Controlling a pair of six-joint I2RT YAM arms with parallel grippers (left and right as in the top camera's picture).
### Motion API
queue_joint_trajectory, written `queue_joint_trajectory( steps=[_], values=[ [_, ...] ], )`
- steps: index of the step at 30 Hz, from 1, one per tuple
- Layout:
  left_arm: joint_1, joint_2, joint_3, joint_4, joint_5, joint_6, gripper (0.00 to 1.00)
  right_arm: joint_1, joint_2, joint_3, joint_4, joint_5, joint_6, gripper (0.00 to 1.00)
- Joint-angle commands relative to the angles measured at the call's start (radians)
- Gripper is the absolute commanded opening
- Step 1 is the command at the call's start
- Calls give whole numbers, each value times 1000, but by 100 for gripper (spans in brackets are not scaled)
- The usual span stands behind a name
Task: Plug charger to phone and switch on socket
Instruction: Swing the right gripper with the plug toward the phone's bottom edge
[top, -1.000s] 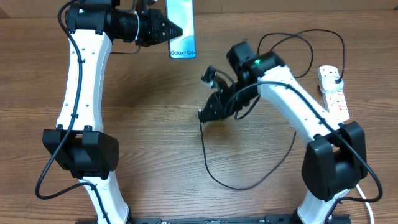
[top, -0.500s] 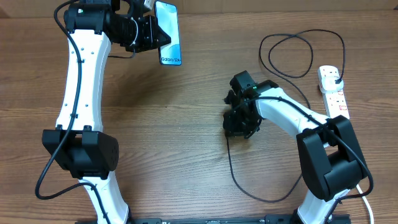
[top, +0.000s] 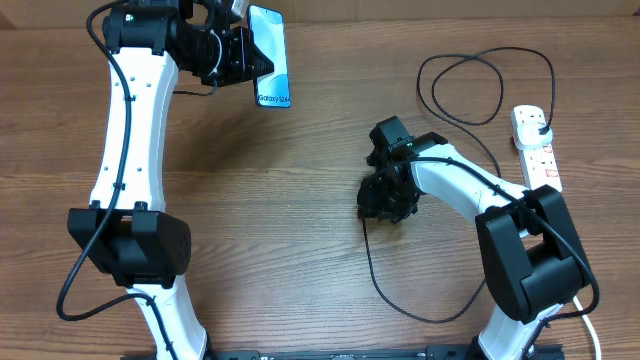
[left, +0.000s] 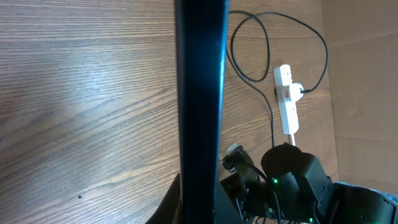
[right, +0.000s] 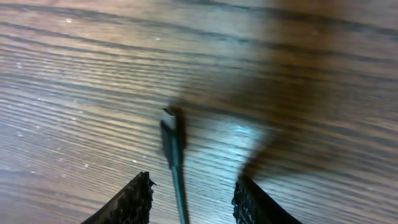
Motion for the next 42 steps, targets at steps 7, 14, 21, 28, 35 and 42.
queue_joint_trajectory(
  steps=[7, 14, 21, 28, 35, 42],
  values=[
    [4, -8, 9, -1, 17, 8, 4, 2, 15, -7, 56, -29, 71, 22],
    [5, -8, 9, -9, 17, 25, 4, 2, 81, -7, 56, -29, 79, 16],
    [4, -8, 9, -9, 17, 24, 4, 3, 98, -7, 82, -29, 79, 10],
    [5, -8, 9, -9, 17, 24, 4, 3, 98, -7, 97, -29, 79, 4],
    [5, -8, 9, -9, 38, 29, 4, -19, 87, 22, 107, -245, -8, 4],
    [5, -8, 9, -8, 443, 259, 4, -97, 7, 66, 113, -701, -235, 4]
  ],
)
